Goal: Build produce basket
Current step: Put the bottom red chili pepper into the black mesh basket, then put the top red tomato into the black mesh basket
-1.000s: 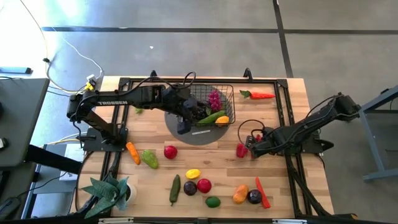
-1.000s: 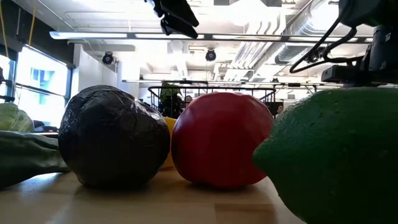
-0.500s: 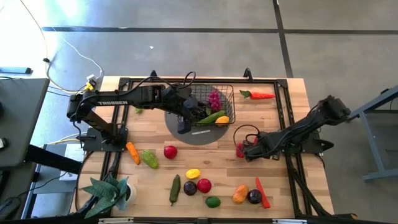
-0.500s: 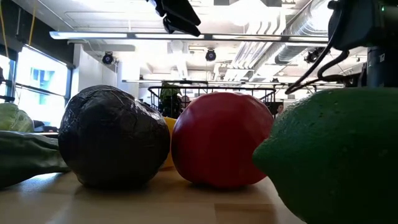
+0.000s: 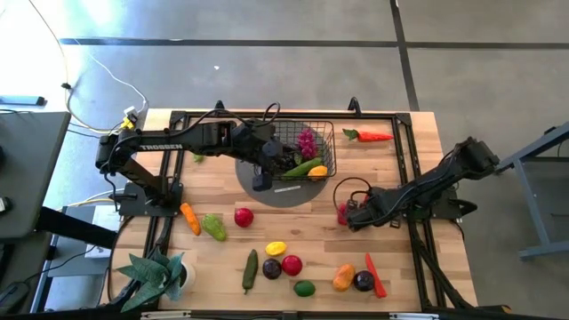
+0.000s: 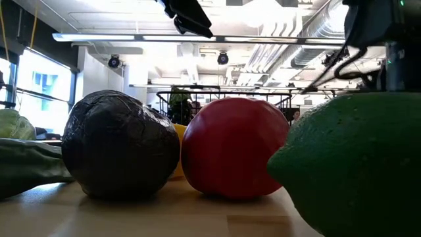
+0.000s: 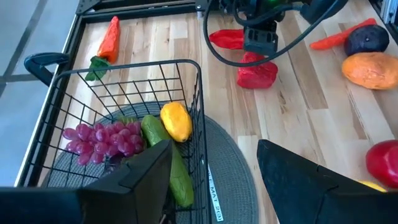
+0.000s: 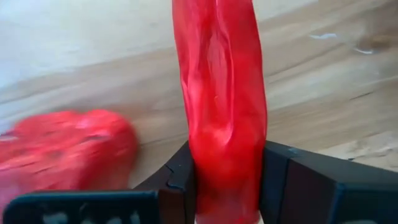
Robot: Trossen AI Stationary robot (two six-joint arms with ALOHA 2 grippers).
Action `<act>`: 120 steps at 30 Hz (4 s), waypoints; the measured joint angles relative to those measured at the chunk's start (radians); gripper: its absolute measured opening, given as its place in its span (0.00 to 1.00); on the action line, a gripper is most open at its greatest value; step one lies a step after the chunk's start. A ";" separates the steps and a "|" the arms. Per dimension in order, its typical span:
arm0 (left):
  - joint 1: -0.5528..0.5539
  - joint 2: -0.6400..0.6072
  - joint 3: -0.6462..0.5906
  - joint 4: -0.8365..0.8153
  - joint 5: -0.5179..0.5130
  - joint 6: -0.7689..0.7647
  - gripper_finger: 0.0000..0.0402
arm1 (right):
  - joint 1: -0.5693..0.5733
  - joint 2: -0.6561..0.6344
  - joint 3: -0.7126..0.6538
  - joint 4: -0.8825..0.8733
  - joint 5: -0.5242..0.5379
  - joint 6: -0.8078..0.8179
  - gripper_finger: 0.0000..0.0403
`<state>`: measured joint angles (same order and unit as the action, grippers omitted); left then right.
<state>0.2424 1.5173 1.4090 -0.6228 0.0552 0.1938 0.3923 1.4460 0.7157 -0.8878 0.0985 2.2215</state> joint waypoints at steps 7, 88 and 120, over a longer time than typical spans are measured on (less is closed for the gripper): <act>0.013 0.000 0.000 -0.003 -0.041 0.014 0.56 | -0.034 0.000 0.136 -0.130 0.139 -0.006 0.22; -0.236 0.028 -0.106 -0.537 0.022 -1.205 0.71 | -0.707 0.061 0.596 0.167 -0.069 -2.230 0.62; -0.304 0.281 -0.198 -0.394 0.026 -1.265 0.71 | -0.706 0.061 0.595 0.141 -0.069 -2.143 0.62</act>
<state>-0.0614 1.7978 1.2106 -1.0169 0.0817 -1.0710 -0.3138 1.5074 1.3106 -0.7465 0.0299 0.0784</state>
